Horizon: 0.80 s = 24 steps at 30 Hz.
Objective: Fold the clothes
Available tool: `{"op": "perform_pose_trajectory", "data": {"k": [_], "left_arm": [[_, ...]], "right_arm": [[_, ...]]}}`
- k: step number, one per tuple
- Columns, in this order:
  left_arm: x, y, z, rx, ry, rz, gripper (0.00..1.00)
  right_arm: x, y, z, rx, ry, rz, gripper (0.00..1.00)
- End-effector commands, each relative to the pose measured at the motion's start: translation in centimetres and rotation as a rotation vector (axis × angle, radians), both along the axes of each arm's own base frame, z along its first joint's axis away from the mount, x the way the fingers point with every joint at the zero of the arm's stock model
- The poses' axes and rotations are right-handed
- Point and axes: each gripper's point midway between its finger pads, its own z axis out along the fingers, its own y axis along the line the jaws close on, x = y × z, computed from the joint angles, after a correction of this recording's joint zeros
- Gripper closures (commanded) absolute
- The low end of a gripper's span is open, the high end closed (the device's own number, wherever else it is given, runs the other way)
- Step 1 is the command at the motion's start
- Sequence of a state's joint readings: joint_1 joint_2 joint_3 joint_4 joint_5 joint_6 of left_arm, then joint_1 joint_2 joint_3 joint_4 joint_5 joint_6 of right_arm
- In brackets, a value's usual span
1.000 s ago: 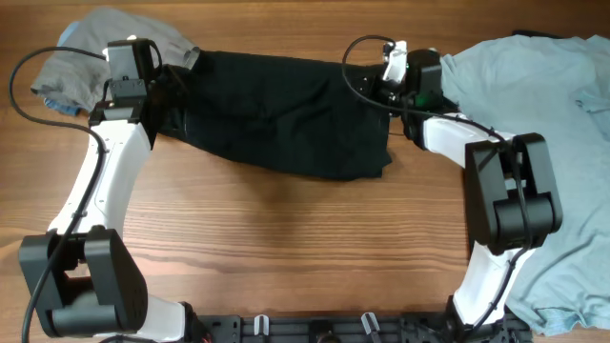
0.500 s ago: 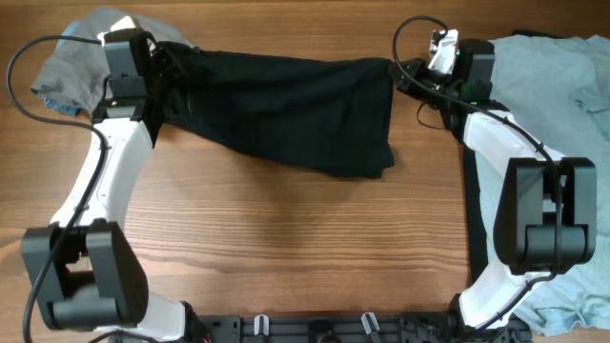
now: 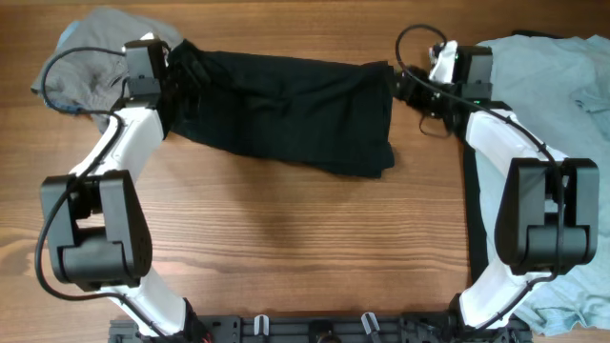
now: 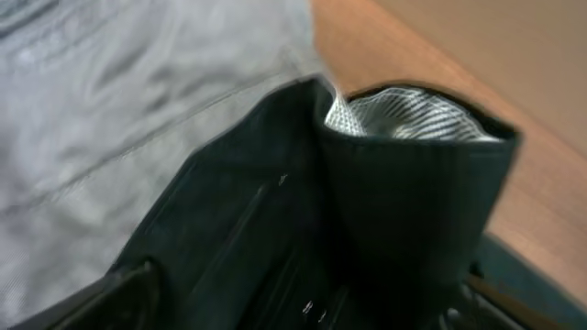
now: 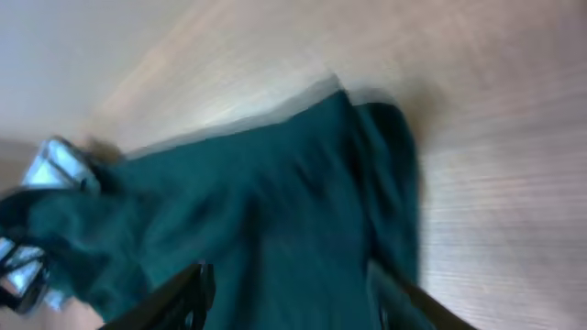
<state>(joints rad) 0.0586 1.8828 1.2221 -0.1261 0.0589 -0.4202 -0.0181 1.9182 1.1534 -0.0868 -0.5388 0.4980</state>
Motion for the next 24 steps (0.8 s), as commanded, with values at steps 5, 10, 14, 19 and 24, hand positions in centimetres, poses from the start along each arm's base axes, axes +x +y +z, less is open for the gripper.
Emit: {"op": "perform_pose_trajectory", "data": {"k": [5,10,14,19,24], "left_arm": [[-3.3,2.7,3.3,0.002,0.074,-0.014,0.01],[-5.6,2.3,2.0,0.008,0.178,-0.049,0.01],[-6.8,2.1,1.4,0.003,0.232,-0.056,0.02],[-7.1,2.1,1.2,0.0,0.247,-0.057,0.01],[-8.0,1.4,0.9,-0.033,0.282,-0.077,0.01]], "right_arm": [[-7.7,-1.3,-4.4,-0.153,0.297,0.14,0.25],[-9.9,-0.1,-5.2,-0.166,0.352,0.217,0.21],[-10.3,2.9,-6.0,-0.179,0.323,0.286,0.18],[-10.6,6.5,-8.0,-0.183,0.334,0.313,0.32],[-11.1,-0.4,-9.2,-0.421,0.477,0.055,0.96]]}}
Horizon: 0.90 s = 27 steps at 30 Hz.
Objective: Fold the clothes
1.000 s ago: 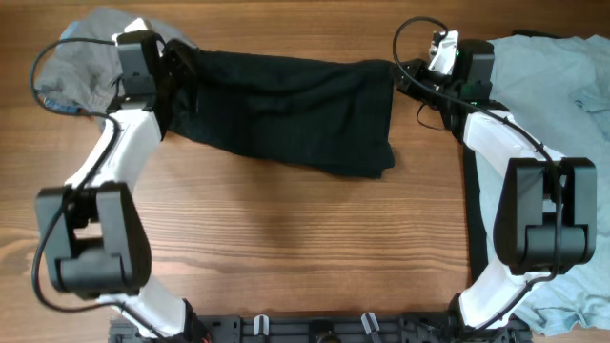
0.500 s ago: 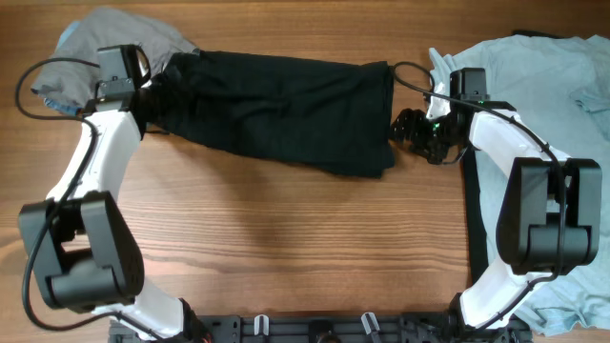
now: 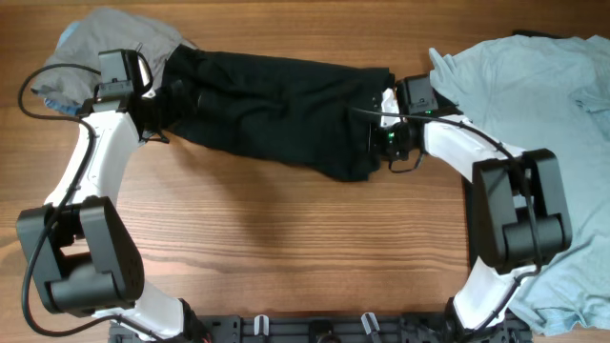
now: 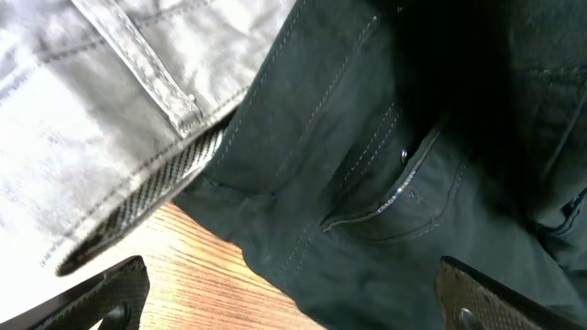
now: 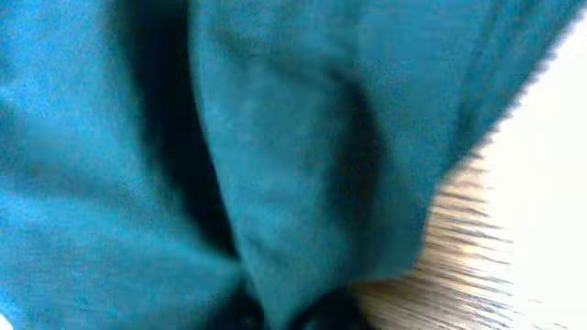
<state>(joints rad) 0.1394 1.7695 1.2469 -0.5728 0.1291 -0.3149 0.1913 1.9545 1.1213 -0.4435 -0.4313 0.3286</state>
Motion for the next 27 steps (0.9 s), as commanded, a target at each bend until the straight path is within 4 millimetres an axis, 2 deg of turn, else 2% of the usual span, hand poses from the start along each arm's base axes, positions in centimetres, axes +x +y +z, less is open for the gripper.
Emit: {"op": "perform_pose_trajectory", "data": {"k": [1,4,6,7,8,9,11,12,14,16,17,19,20,22,25,27], "left_arm": [[-0.2,-0.4,1.2,-0.014,-0.011,-0.03,0.01],[-0.6,-0.7,1.0,-0.026,0.005,-0.037,0.01],[-0.7,-0.9,1.0,-0.026,0.01,-0.041,0.01],[-0.7,-1.0,1.0,-0.028,0.01,-0.045,0.0],[-0.6,-1.4,1.0,-0.035,0.009,-0.054,0.01],[-0.6,-1.9,1.0,-0.044,0.007,-0.068,0.02],[-0.2,-3.5,1.2,-0.055,-0.014,-0.141,0.05],[0.1,-4.8,1.5,-0.048,-0.038,-0.215,0.09],[0.5,-6.6,1.7,-0.01,-0.071,-0.326,0.19],[0.5,-8.3,1.7,0.02,-0.087,-0.418,0.23],[0.5,-9.2,1.4,0.037,-0.089,-0.473,0.25],[0.5,-10.2,0.6,0.055,-0.081,-0.532,0.22],[0.6,-10.5,0.2,0.057,-0.08,-0.543,0.21],[1.0,-11.1,-0.9,0.048,-0.078,-0.557,0.22],[0.6,-12.1,-3.1,-0.003,-0.032,-0.582,0.26],[-0.4,-12.5,-4.8,-0.047,0.032,-0.593,0.27]], "right_arm": [[-1.1,-8.9,-1.7,-0.342,0.109,-0.242,0.96],[-1.7,-15.5,0.9,-0.532,0.151,-0.373,0.96],[-1.6,-18.1,2.8,-0.574,0.153,-0.422,0.96],[-1.2,-18.7,3.7,-0.567,0.138,-0.421,0.82],[-0.5,-18.8,4.8,-0.535,0.11,-0.385,0.43],[0.1,-18.4,5.7,-0.502,0.082,-0.331,0.29],[1.2,-17.6,7.6,-0.457,0.019,-0.257,0.18],[1.7,-17.3,8.9,-0.435,-0.019,-0.249,0.16],[2.6,-16.5,11.5,-0.387,-0.092,-0.242,0.16],[2.8,-15.8,13.5,-0.348,-0.144,-0.242,0.18],[2.8,-15.1,14.7,-0.306,-0.175,-0.234,0.2],[2.4,-13.6,16.2,-0.223,-0.203,-0.206,0.25],[2.2,-13.2,16.5,-0.199,-0.204,-0.198,0.27],[1.6,-12.0,16.8,-0.134,-0.184,-0.175,0.48],[0.6,-10.5,15.6,-0.083,-0.138,-0.134,0.55],[0.0,-10.0,14.6,-0.088,-0.116,-0.104,0.55]]}}
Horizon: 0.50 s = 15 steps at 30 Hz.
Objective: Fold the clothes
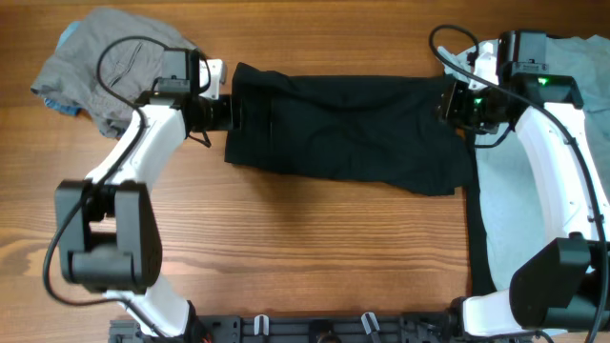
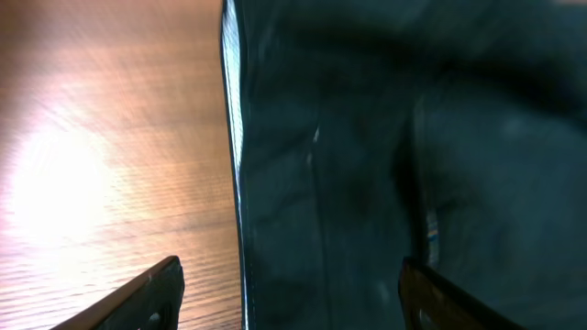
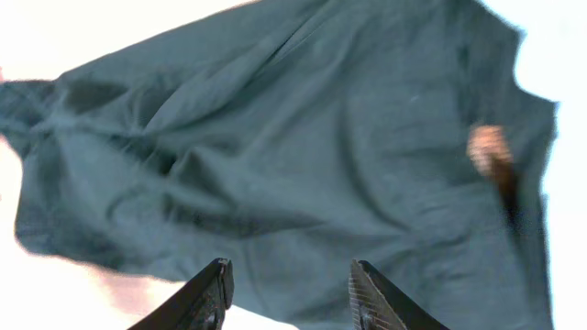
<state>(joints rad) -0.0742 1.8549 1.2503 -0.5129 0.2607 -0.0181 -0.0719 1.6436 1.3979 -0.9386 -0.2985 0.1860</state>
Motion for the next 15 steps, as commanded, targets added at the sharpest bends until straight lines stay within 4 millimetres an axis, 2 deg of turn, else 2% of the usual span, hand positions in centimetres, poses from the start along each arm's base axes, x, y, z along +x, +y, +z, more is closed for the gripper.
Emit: {"op": "perform_pose_trajectory", "data": {"k": [1,3,5,6,7,8,10,13,15], "left_arm": [[-1.9,-1.0,-3.8,-0.036,0.138,-0.06,0.27],[-2.9,-1.0,-5.0,-0.034,0.197,-0.059,0.28],[-3.9,-0.9,-5.8,-0.031,0.249,-0.057,0.36],[-4.4,-0.8,-5.9,-0.03,0.273,-0.057,0.55],[-5.2,-0.7,-6.0,-0.027,0.305,-0.055,0.89],[-5.9,-0.2,-6.0,-0.016,0.338,-0.042,0.96],[-7.2,1.6,-6.1,0.029,0.407,0.039,0.96],[-10.0,6.3,-5.4,0.119,0.534,0.191,0.96],[-11.2,8.0,-4.4,0.104,0.573,0.241,0.96]], "right_arm": [[-1.6,2.5,-2.3,0.071,0.066,0.082,0.53],[-2.2,2.5,-3.3,0.073,0.092,0.08,0.52],[-2.6,2.5,-4.1,0.074,0.105,0.08,0.5],[-2.7,2.5,-4.4,0.074,0.11,0.08,0.5],[-2.9,2.6,-4.7,0.075,0.115,0.078,0.5],[-2.9,2.6,-4.8,0.075,0.118,0.079,0.5],[-2.9,2.6,-4.8,0.074,0.117,0.082,0.49],[-2.5,2.8,-4.6,0.077,0.093,0.1,0.49],[-2.2,4.1,-4.3,0.092,0.058,0.171,0.54]]}}
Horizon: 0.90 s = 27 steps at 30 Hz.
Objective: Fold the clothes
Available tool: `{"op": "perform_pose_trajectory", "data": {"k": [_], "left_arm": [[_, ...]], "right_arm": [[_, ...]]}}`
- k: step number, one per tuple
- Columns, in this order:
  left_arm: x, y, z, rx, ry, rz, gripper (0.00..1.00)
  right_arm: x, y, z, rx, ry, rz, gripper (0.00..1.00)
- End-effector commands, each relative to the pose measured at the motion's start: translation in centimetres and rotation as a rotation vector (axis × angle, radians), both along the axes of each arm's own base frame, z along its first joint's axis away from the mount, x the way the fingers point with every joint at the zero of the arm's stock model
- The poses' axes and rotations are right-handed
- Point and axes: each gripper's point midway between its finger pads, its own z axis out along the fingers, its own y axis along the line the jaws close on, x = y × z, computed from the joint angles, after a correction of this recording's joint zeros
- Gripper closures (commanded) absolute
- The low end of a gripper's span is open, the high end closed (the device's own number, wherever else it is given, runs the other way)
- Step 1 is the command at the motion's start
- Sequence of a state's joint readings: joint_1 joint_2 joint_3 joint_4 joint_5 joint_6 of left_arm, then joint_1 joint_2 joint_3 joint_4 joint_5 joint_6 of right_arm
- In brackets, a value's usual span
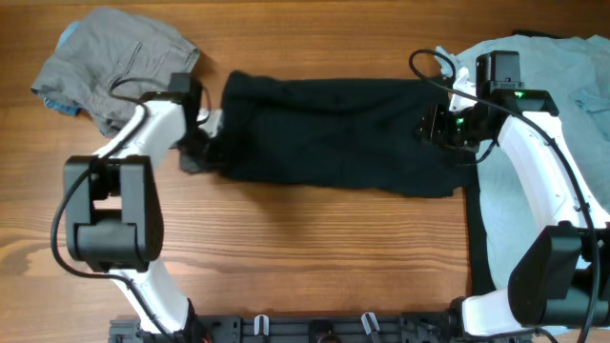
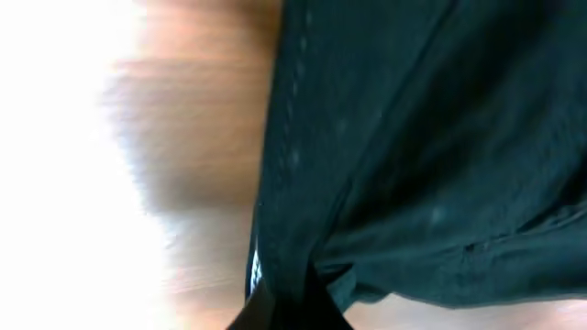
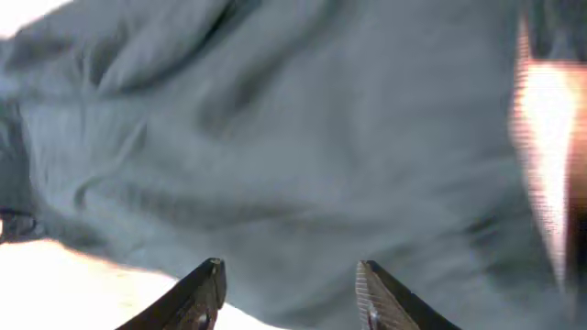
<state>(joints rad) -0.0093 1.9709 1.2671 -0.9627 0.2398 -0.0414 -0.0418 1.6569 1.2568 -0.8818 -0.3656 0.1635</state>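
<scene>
A black garment [image 1: 334, 133] lies spread out flat across the back of the wooden table [image 1: 286, 257]. My left gripper [image 1: 203, 152] is at its lower left corner, shut on the dark cloth [image 2: 413, 137]; in the left wrist view the gripper [image 2: 280, 307] pinches a fold at the hem. My right gripper [image 1: 434, 129] hovers over the garment's right end, open. In the right wrist view its fingertips [image 3: 209, 289] stand wide apart above the fabric [image 3: 275, 137], with nothing between them.
A crumpled grey garment [image 1: 105, 57] lies at the back left corner. A light blue shirt [image 1: 543, 114] covers the right side of the table, under the right arm, with a dark edge running down beside it.
My left gripper was open at the garment's left edge; now it sits lower, shut on the lower left corner. The right gripper stayed open and shifted a little to the left over the right end.
The black garment first lay bunched and slanted between my two grippers, its left end by the grey garment. Then my right gripper was shut on its right end, my left open. Later it lay flatter and further right, both grippers open. Now my left holds its corner.
</scene>
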Motion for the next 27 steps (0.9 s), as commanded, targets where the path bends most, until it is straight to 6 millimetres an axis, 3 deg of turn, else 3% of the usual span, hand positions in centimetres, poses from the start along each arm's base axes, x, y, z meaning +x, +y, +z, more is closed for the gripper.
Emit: {"op": "perform_pose_trajectory", "data": {"k": [1,5,7,11,14,16,18,21,24,27], "left_arm": [[-0.9,5.2,1.7,0.092,0.025,0.147,0.96],[-2.0,5.5,2.2,0.089,0.064,0.161,0.96],[-2.2,5.2,2.2,0.089,0.072,0.153,0.76],[-1.7,4.9,3.3,0.09,0.042,0.143,0.68],[-0.3,4.9,6.3,0.085,-0.035,0.146,0.66],[1.4,3.8,8.5,0.037,-0.126,0.136,0.66],[2.9,2.2,10.0,-0.016,-0.216,0.112,0.68],[5.6,-1.1,10.8,-0.071,-0.343,0.036,0.79],[7.2,-4.6,9.8,-0.085,-0.426,-0.092,0.88],[7.5,-8.1,7.2,-0.099,-0.43,-0.215,0.94]], "right_arm": [[0.1,2.5,0.0,0.038,-0.036,0.117,0.59],[0.1,6.6,-1.8,0.036,-0.021,0.221,0.76],[-0.1,7.7,-4.0,-0.008,0.029,0.232,0.77],[-1.5,7.0,-9.3,-0.093,0.233,0.07,0.91],[-5.8,4.0,-12.6,-0.225,0.51,-0.129,0.93],[-7.6,2.3,-13.8,-0.302,0.603,-0.147,0.96],[-7.8,1.7,-14.1,-0.32,0.616,-0.141,0.96],[-7.5,1.6,-14.1,-0.314,0.597,-0.113,0.95],[-7.3,1.6,-14.2,-0.314,0.588,-0.109,0.95],[-7.2,1.6,-14.2,-0.314,0.587,-0.106,0.94]]}}
